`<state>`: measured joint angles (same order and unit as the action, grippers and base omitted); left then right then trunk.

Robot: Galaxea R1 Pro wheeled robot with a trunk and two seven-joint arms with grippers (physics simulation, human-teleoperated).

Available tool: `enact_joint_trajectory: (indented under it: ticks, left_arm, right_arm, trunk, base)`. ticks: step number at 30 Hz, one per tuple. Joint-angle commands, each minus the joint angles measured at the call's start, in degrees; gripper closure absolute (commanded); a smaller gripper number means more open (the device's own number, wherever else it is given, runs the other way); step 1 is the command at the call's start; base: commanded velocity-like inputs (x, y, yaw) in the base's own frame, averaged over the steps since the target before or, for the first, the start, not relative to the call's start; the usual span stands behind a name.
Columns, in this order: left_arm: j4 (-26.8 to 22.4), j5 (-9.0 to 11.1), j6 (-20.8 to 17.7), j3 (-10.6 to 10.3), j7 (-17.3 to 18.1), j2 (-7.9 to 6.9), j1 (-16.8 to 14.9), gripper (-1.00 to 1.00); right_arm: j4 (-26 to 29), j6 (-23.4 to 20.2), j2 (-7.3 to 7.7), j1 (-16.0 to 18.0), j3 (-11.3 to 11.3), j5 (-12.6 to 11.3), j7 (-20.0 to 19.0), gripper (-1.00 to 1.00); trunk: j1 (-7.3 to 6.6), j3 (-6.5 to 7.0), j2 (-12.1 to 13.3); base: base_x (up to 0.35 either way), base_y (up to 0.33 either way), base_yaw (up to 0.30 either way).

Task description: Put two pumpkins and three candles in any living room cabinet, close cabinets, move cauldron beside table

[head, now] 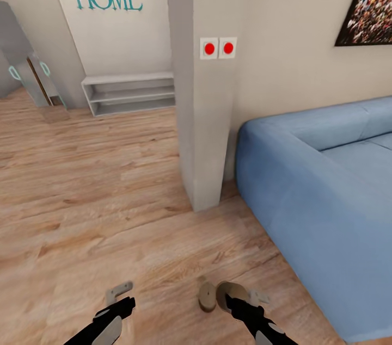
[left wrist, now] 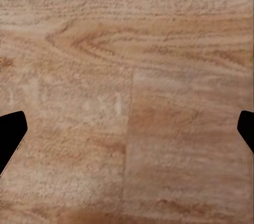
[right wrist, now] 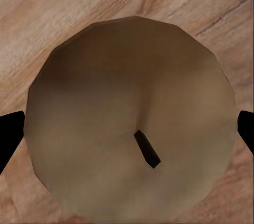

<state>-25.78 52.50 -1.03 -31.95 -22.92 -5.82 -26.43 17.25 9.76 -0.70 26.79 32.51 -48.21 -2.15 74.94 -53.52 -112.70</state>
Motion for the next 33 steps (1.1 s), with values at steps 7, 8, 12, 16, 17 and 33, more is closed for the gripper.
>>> enact_joint_trajectory:
  ticks: [7, 8, 12, 16, 17, 33]
  left_arm:
    - [-0.15, 0.32, -0.11, -0.53, -0.46, -0.07, -0.03, -1.00]
    - [-0.15, 0.32, -0.11, -0.55, -0.46, -0.07, -0.04, -1.00]
    - [-0.15, 0.32, -0.11, -0.57, -0.46, -0.07, -0.03, -1.00]
    - [-0.15, 0.32, -0.11, -0.57, -0.46, -0.07, -0.03, -1.00]
    - [-0.15, 0.32, -0.11, -0.57, -0.46, -0.09, -0.03, -1.00]
    - [-0.15, 0.32, -0.11, -0.48, -0.46, -0.14, -0.03, -1.00]
  right_arm:
    - [-0.11, 0.35, 0.00, 0.04, 0.38, -0.56, -0.13, 1.00]
    - [-0.11, 0.34, 0.00, 0.04, 0.37, -0.56, -0.13, 1.00]
    - [-0.11, 0.30, -0.05, 0.04, 0.42, -0.56, -0.13, 1.00]
    - [-0.11, 0.27, -0.05, 0.05, 0.41, -0.56, -0.13, 1.00]
    - [-0.11, 0.26, -0.03, 0.04, 0.38, -0.56, -0.13, 1.00]
    - [-0.11, 0.33, 0.00, 0.07, 0.36, -0.56, -0.13, 1.00]
  trunk:
    - [0.02, -0.04, -0.02]
    - [0.02, -0.04, -0.02]
    - [0.02, -0.04, -0.02]
    - [0.02, -0.04, -0.02]
    - [0.02, -0.04, -0.02]
    - [0.02, -0.04, -0.02]
  base:
    - [0.157, 0.097, 0.000]
    - [0.028, 0.016, 0.000]
    - [0.010, 0.005, 0.000]
    - [0.001, 0.001, 0.000]
    - [0.000, 0.000, 0.000]
    - [0.000, 0.000, 0.000]
